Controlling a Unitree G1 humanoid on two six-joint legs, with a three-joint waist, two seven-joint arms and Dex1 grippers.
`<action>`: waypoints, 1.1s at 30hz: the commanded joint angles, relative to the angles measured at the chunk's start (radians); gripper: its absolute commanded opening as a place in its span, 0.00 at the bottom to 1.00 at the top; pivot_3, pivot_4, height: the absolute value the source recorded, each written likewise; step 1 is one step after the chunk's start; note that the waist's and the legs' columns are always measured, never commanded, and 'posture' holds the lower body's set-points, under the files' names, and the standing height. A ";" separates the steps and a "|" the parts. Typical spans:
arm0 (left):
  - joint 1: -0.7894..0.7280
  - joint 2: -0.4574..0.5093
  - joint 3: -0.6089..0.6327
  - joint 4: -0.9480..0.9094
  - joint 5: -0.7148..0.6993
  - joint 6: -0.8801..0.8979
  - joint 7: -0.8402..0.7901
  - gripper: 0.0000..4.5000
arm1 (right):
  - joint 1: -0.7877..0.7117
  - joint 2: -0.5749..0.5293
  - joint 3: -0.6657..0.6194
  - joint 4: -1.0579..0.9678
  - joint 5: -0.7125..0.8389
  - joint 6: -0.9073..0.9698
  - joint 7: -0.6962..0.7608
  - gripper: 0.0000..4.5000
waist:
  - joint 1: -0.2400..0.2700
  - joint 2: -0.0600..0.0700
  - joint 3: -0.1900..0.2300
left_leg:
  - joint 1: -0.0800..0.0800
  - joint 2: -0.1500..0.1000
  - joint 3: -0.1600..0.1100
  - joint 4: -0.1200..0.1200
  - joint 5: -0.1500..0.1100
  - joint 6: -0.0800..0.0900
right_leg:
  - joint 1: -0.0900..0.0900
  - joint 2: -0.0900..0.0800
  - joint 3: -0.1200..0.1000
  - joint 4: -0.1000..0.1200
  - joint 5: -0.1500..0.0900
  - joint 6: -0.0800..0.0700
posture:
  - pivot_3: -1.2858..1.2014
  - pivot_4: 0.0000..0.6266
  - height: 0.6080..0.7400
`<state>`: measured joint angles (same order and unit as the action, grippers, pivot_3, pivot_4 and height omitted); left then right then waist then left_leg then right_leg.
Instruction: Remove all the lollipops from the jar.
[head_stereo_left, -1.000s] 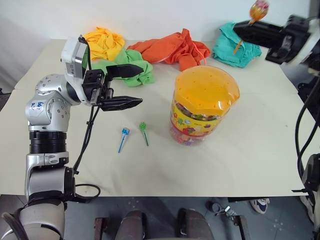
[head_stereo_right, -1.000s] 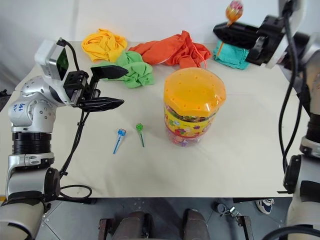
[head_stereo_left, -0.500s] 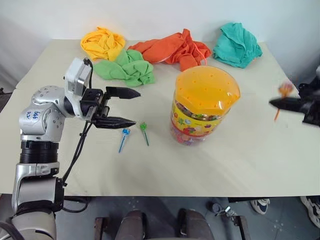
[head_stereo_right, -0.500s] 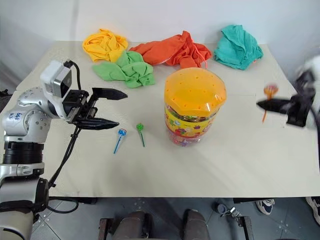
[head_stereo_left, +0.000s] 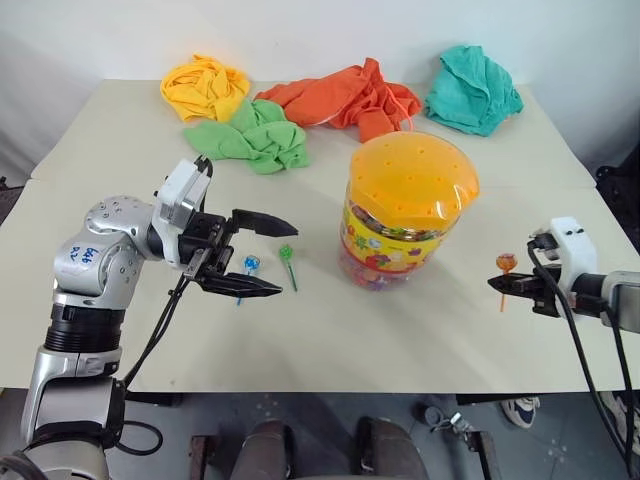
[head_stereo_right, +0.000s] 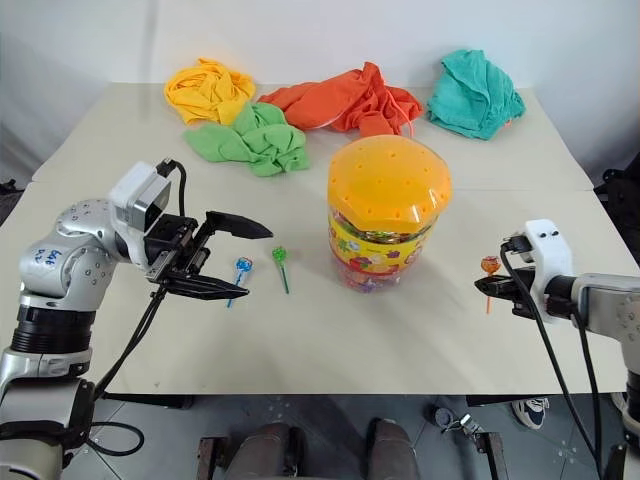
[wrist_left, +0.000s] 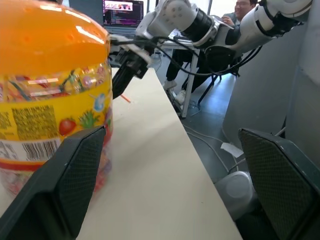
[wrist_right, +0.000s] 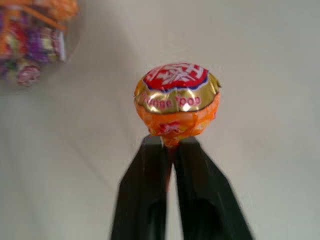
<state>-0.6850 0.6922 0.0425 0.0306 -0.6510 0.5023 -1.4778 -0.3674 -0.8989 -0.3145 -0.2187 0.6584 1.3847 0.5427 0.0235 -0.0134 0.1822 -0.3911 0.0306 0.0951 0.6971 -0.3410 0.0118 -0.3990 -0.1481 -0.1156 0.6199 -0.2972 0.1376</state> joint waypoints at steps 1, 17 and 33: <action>-0.005 0.021 0.052 -0.020 -0.017 0.008 0.043 1.00 | -0.009 -0.005 0.005 0.019 -0.027 -0.048 -0.003 0.39 | 0.000 0.000 0.000 | 0.000 0.000 0.000 0.000 0.000 0.000 | 0.000 0.000 0.000 0.000 0.000 0.000 | 0.52 0.24 1.00; 0.009 0.059 0.068 0.047 0.036 -0.029 0.103 1.00 | 0.012 -0.134 -0.124 -0.124 0.045 -0.433 0.374 0.99 | -0.001 0.000 0.000 | 0.000 0.000 0.000 -0.001 0.000 0.000 | 0.000 0.000 0.000 -0.001 0.000 0.000 | 0.52 0.24 1.00; 0.089 0.188 0.169 0.211 0.064 -0.106 0.063 1.00 | 0.131 -0.257 -0.159 0.076 -0.045 -0.909 0.831 0.99 | -0.002 0.000 0.000 | 0.001 0.000 0.001 0.000 -0.001 0.001 | 0.000 0.000 0.000 0.000 0.000 0.000 | 0.52 0.24 1.00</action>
<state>-0.6052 0.8606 0.1807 0.2638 -0.5684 0.3928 -1.4172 -0.2265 -1.1454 -0.4620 -0.1492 0.6160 0.5062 1.3643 0.0217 -0.0139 0.1827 -0.3904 0.0310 0.0958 0.6969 -0.3418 0.0128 -0.3985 -0.1479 -0.1159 0.6196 -0.2971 0.1378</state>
